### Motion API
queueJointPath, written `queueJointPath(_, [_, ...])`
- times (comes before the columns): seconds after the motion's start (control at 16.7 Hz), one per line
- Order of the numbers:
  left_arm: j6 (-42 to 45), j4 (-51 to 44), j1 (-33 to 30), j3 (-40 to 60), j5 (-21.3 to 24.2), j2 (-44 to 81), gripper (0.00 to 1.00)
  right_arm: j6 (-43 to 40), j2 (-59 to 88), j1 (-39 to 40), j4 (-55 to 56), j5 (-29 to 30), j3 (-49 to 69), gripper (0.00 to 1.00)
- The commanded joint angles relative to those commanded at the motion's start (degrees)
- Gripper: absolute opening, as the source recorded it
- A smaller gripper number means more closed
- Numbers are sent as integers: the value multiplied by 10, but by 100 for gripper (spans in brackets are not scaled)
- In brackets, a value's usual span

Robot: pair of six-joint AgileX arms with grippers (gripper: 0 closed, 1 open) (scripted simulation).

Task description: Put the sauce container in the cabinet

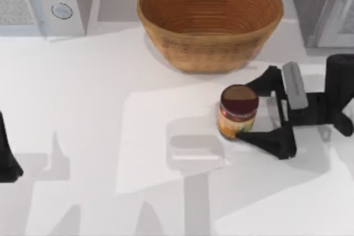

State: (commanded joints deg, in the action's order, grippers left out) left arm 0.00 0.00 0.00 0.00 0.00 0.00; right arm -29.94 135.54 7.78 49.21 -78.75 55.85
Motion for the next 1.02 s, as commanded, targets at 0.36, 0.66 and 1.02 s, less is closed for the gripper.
queueJointPath(0.36, [0,0,0,0,0,0,100,94,10,43,113,39,-11,100])
queueJointPath(0.66, [0,0,0,0,0,0,100,94,10,43,113,39,-11,92])
queueJointPath(1.02, [0,0,0,0,0,0,100,94,10,43,113,39,-11,47])
